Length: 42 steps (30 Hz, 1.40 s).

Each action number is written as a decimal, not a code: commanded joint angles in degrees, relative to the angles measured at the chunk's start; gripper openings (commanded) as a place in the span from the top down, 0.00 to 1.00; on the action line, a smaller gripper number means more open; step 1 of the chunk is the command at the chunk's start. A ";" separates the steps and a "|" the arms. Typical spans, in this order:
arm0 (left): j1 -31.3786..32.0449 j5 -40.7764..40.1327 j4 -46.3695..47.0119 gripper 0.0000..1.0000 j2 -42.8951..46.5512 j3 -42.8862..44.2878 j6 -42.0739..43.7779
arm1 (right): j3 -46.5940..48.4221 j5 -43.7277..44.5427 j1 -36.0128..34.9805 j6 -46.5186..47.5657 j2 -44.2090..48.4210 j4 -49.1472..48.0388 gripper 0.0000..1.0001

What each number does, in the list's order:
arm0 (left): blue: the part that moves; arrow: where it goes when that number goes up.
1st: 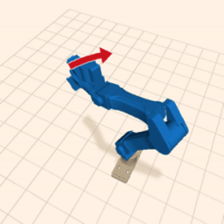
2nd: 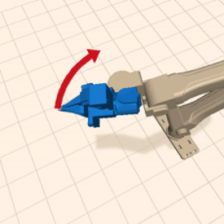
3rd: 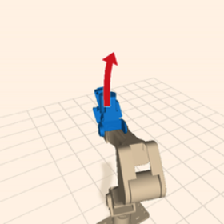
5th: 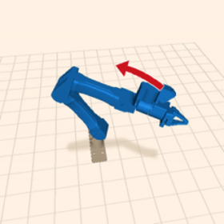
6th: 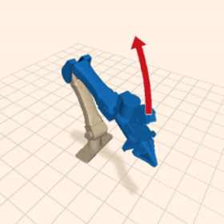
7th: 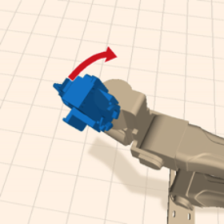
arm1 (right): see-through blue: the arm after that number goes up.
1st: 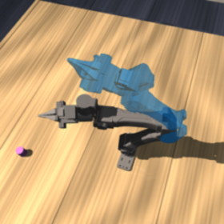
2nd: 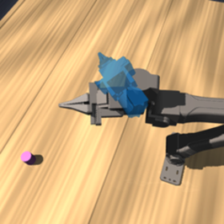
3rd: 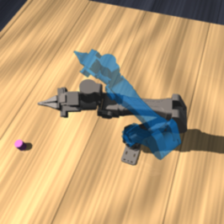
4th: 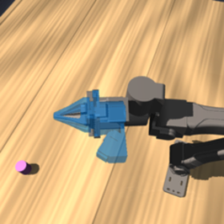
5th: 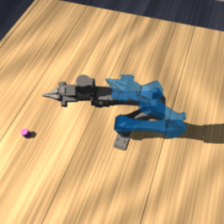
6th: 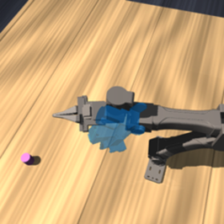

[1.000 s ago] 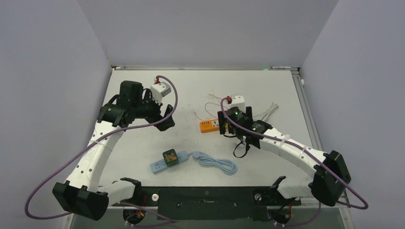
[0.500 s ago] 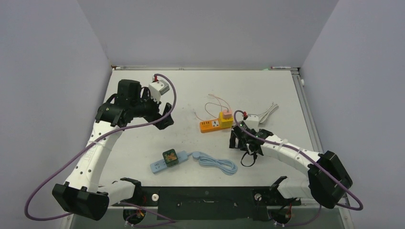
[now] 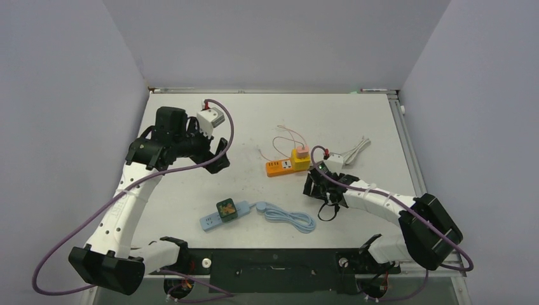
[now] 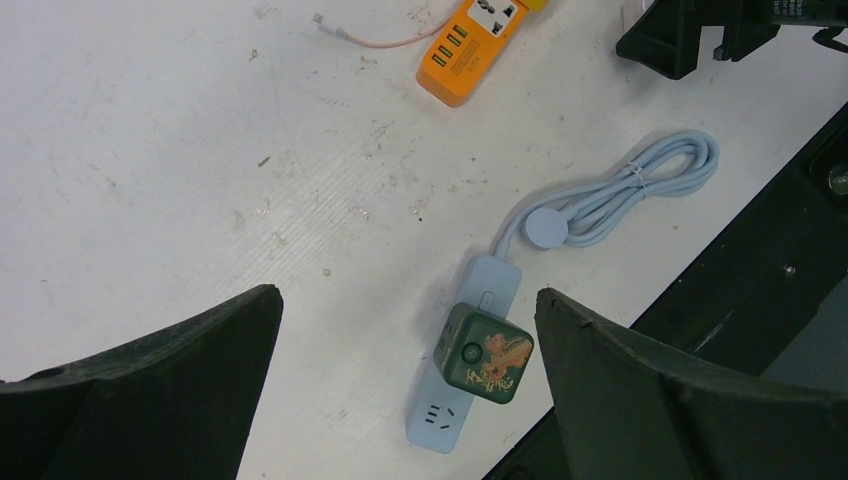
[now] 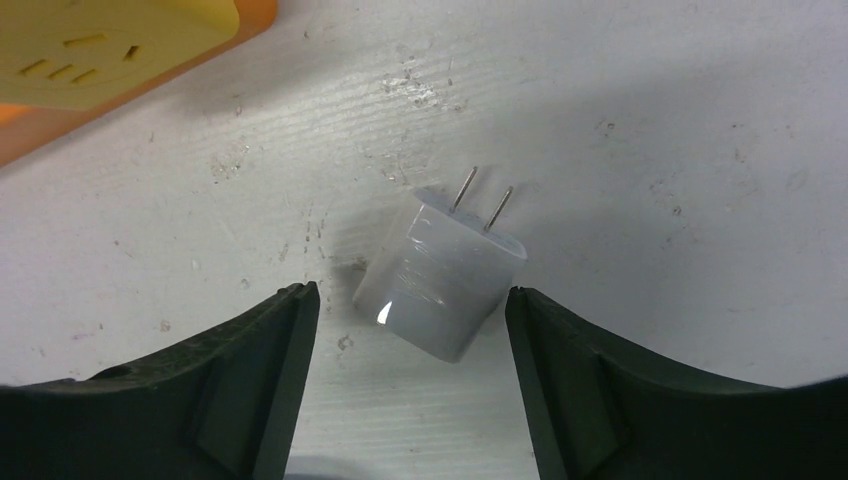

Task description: Insert the plug

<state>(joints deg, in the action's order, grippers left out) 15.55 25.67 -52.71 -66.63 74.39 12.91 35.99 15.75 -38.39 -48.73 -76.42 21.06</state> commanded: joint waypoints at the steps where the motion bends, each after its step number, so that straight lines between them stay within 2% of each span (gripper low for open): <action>1: -0.43 -0.69 -0.28 0.04 1.54 1.75 1.22 | 0.05 1.34 -0.79 -0.49 -0.92 -4.37 0.38; 3: -0.43 -0.71 -0.33 0.04 1.65 1.51 1.24 | 0.85 2.10 -0.85 0.21 -2.20 -4.04 0.48; 10: -0.42 1.66 -1.09 0.04 2.62 -0.02 2.83 | 2.59 4.81 -2.49 3.21 -3.98 -2.10 0.70; 15: -0.43 4.49 -1.60 0.04 4.58 -2.90 7.83 | 3.48 4.47 -5.29 6.18 1.12 1.49 0.77; 18: -0.35 6.10 -1.91 0.04 5.88 -3.99 11.42 | 4.16 0.73 -7.39 9.95 5.93 3.09 0.80; 24: -0.26 10.28 -2.67 0.04 9.14 -5.37 20.83 | 7.91 -18.79 -7.75 17.98 13.55 4.02 0.80; 28: -0.12 16.41 0.34 0.04 15.42 -8.80 27.72 | 13.59 -32.28 -7.74 22.54 14.74 3.73 0.80; 33: 2.20 19.60 8.22 0.04 23.94 -13.38 34.33 | 21.28 -47.92 -7.80 25.19 9.72 0.32 0.80; 36: 5.16 17.46 7.10 0.04 24.66 -12.96 38.56 | 24.43 -54.85 -7.84 24.36 5.72 -4.70 0.80; 42: 9.05 16.49 1.72 0.04 25.08 -11.98 43.87 | 32.40 -66.11 -8.83 24.50 -2.75 -7.73 0.80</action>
<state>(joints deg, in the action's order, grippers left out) 22.72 41.39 -49.23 -41.54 61.23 50.50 63.48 -38.39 -46.28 -25.08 -76.03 19.35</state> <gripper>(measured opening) 0.962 0.462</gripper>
